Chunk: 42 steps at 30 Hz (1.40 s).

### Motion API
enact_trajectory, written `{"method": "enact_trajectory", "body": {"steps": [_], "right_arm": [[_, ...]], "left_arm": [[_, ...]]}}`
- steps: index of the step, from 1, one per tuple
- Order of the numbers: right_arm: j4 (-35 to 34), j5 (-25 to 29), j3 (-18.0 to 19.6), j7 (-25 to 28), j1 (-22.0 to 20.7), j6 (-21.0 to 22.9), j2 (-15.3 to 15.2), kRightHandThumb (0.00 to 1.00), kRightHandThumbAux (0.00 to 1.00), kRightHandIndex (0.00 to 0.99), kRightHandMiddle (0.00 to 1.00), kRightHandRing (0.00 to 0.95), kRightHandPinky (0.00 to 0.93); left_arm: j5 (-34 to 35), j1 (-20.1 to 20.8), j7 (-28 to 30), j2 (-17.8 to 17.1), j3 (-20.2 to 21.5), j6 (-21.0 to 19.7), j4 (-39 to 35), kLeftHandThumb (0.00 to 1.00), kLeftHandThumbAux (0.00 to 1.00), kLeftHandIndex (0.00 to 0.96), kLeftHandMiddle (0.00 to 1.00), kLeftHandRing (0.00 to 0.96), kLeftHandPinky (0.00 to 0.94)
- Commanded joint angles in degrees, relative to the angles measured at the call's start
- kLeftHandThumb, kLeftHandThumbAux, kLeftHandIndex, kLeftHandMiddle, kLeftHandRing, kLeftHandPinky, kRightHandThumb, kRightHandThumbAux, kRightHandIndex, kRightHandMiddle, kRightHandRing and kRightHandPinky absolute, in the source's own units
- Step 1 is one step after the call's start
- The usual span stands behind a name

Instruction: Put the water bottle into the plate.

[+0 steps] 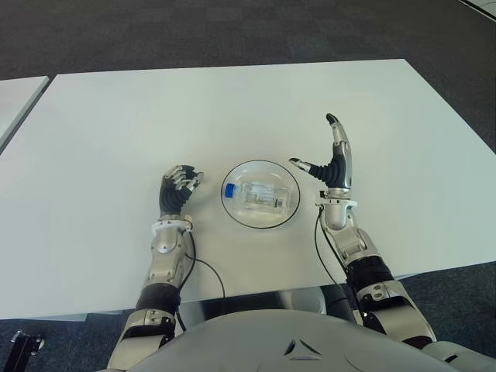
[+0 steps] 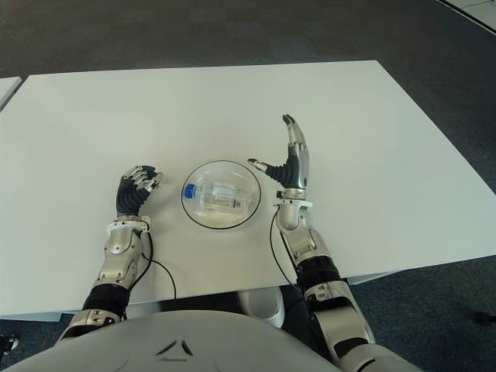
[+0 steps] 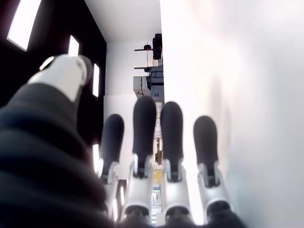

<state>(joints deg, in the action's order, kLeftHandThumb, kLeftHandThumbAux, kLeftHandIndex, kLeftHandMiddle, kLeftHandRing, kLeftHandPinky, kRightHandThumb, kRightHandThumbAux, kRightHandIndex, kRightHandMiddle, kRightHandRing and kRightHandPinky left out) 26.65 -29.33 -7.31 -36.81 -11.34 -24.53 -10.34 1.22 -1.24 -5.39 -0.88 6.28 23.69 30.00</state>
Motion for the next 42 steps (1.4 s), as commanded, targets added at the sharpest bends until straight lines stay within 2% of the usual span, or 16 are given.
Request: {"method": "enact_trajectory", "body": {"steps": [1, 4, 8, 12, 16, 19, 21, 24, 29, 33, 42], "right_arm": [[2.78, 3.26, 1.83, 0.15, -0.22, 0.96, 2.21, 0.479, 0.875, 0.138, 0.146, 0.150, 0.219], [6.58, 4.62, 2.50, -0.20, -1.13, 0.40, 3.43, 0.527, 0.918, 0.162, 0.174, 0.170, 0.235], [11.12, 8.51, 3.83, 2.19, -2.11, -1.89, 4.33, 0.609, 0.953, 0.184, 0.206, 0.190, 0.243], [15.20, 13.63, 5.47, 7.22, -2.95, -5.51, 4.53, 0.675, 0.974, 0.208, 0.231, 0.206, 0.254], [18.17, 16.60, 6.62, 10.65, -3.59, -7.66, 4.56, 0.695, 0.990, 0.229, 0.255, 0.225, 0.274], [21.65, 20.10, 8.21, 14.96, -4.24, -8.23, 4.91, 0.605, 0.996, 0.254, 0.284, 0.261, 0.323], [22.71, 22.13, 8.97, 17.75, -4.46, -7.39, 5.24, 0.468, 0.997, 0.272, 0.311, 0.298, 0.358], [23.39, 23.24, 9.50, 19.79, -4.66, -6.93, 5.37, 0.353, 0.998, 0.286, 0.334, 0.327, 0.382], [23.32, 25.35, 9.62, 25.41, -3.90, -3.58, 5.64, 0.215, 0.998, 0.302, 0.368, 0.376, 0.421], [22.37, 26.72, 9.81, 29.11, -3.38, -0.65, 5.93, 0.166, 0.998, 0.333, 0.391, 0.408, 0.445], [17.84, 28.95, 10.30, 33.61, -1.10, 5.15, 7.25, 0.135, 0.998, 0.384, 0.403, 0.427, 0.456]], "left_arm": [[0.63, -2.61, 0.90, 0.41, 0.10, -3.66, 2.15, 0.706, 0.715, 0.432, 0.508, 0.480, 0.464], [0.74, -2.66, 1.13, 0.35, 0.13, -3.71, 2.06, 0.707, 0.716, 0.432, 0.503, 0.474, 0.462], [0.62, -2.74, 1.31, 0.28, 0.07, -3.36, 2.01, 0.707, 0.716, 0.432, 0.503, 0.475, 0.471], [0.74, -2.83, 1.58, 0.29, 0.16, -2.96, 1.98, 0.707, 0.716, 0.432, 0.506, 0.481, 0.476], [0.89, -2.91, 1.77, 0.35, 0.30, -2.92, 1.90, 0.706, 0.716, 0.432, 0.505, 0.479, 0.466], [1.07, -3.01, 1.94, 0.35, 0.39, -3.32, 1.65, 0.706, 0.716, 0.432, 0.503, 0.475, 0.462], [1.15, -3.03, 2.04, 0.26, 0.36, -3.82, 1.46, 0.706, 0.716, 0.432, 0.498, 0.470, 0.455], [1.20, -3.07, 2.13, 0.18, 0.32, -4.08, 1.33, 0.706, 0.716, 0.432, 0.494, 0.465, 0.449], [0.96, -3.09, 2.07, -0.02, 0.19, -4.35, 1.05, 0.707, 0.716, 0.432, 0.496, 0.468, 0.458], [0.75, -3.06, 1.94, -0.19, 0.09, -4.48, 0.98, 0.707, 0.716, 0.432, 0.500, 0.472, 0.458], [0.77, -2.97, 2.08, -0.40, 0.08, -4.35, 1.16, 0.706, 0.716, 0.432, 0.498, 0.471, 0.462]]}}
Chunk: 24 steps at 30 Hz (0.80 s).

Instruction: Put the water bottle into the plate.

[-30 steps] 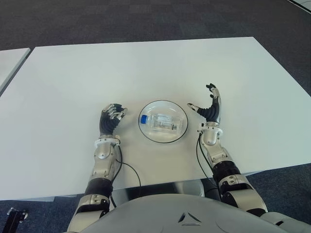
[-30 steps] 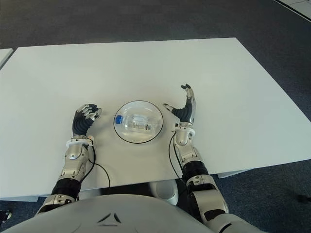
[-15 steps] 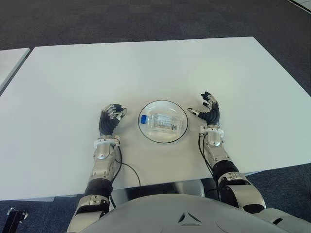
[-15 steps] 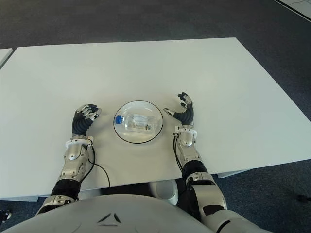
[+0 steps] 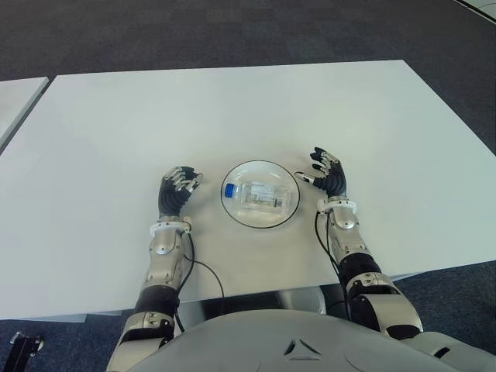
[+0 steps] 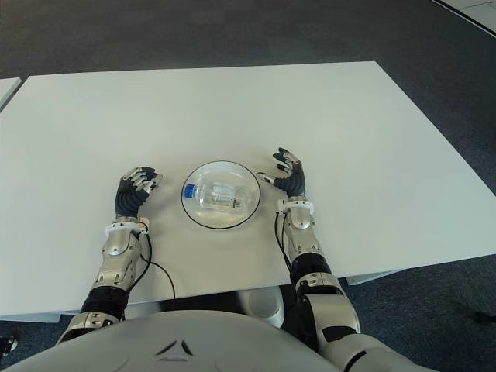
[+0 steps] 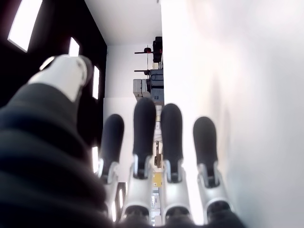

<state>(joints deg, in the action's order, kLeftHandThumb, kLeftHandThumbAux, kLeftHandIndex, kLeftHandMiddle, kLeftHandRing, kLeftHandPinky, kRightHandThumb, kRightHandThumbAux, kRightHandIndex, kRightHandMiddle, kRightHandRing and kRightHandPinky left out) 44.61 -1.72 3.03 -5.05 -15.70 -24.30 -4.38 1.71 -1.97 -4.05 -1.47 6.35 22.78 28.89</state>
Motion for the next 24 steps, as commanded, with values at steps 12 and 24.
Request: {"method": "enact_trajectory", "body": {"steps": [12, 24], "right_arm": [[-5.20, 1.08, -0.29, 2.47, 6.32, 8.96, 2.92, 0.147, 0.998, 0.401, 0.410, 0.441, 0.465], [-4.33, 1.40, 0.03, 4.20, 6.44, 9.58, 3.42, 0.203, 0.998, 0.393, 0.431, 0.454, 0.463]], "left_arm": [[0.36, -1.94, 0.73, 0.19, 0.15, -2.97, 2.76, 0.707, 0.716, 0.433, 0.512, 0.486, 0.472], [0.18, -1.90, 0.84, 0.09, -0.05, -3.03, 2.48, 0.707, 0.716, 0.433, 0.499, 0.472, 0.459]]}}
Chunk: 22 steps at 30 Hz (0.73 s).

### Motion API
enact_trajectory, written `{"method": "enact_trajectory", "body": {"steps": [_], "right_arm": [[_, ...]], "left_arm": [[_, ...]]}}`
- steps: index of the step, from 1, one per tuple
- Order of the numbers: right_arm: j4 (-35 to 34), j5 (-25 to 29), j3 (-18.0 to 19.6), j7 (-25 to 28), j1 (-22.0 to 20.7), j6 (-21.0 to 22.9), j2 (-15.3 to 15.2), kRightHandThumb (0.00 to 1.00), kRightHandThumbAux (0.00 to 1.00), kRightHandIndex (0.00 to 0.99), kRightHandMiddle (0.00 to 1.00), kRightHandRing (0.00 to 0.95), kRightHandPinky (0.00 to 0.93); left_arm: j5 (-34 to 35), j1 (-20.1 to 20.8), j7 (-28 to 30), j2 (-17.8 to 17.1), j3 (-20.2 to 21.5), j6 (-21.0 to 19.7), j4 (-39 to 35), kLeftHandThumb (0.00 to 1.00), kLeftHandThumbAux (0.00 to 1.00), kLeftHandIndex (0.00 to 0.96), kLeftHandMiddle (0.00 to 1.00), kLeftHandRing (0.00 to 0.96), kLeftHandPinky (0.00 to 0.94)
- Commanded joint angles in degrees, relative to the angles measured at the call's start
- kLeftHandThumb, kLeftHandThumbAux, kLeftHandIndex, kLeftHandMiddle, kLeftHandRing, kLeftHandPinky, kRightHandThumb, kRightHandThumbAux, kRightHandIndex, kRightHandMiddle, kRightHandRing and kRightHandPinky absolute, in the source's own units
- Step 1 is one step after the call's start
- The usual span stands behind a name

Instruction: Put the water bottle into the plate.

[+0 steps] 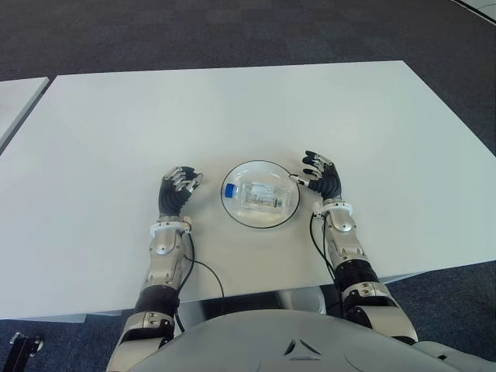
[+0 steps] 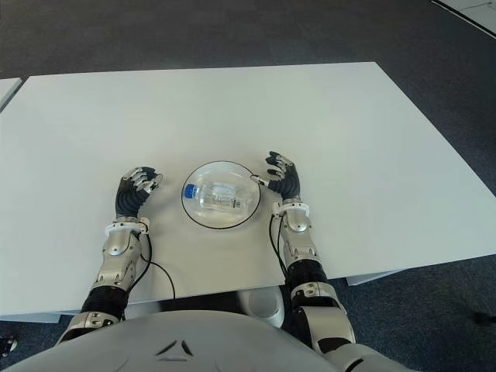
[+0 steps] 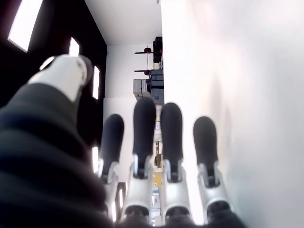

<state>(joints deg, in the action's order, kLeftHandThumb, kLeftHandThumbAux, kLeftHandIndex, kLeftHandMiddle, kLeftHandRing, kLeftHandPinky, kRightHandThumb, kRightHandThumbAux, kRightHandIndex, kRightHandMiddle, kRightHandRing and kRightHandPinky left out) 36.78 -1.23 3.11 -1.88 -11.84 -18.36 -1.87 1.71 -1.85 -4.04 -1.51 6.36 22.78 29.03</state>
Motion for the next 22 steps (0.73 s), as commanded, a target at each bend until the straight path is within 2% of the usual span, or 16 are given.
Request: {"method": "enact_trajectory", "body": {"steps": [1, 9, 22], "right_arm": [[3.42, 0.95, 0.00, 1.11, 2.76, 3.40, 0.91, 0.220, 0.998, 0.392, 0.433, 0.454, 0.461], [2.70, 0.77, 0.12, 0.96, 3.13, 3.54, 1.22, 0.298, 0.998, 0.393, 0.440, 0.455, 0.470], [2.01, 0.39, 0.15, 0.18, 3.41, 3.93, 1.63, 0.304, 0.998, 0.396, 0.441, 0.463, 0.473]], "left_arm": [[0.19, -2.00, 0.81, 0.13, -0.06, -3.13, 2.29, 0.707, 0.716, 0.433, 0.498, 0.471, 0.459], [0.16, -1.93, 0.75, 0.10, -0.06, -3.30, 2.34, 0.707, 0.717, 0.433, 0.506, 0.476, 0.467], [-0.13, -2.00, 0.48, 0.06, -0.09, -3.04, 2.33, 0.708, 0.716, 0.433, 0.522, 0.490, 0.473]]}}
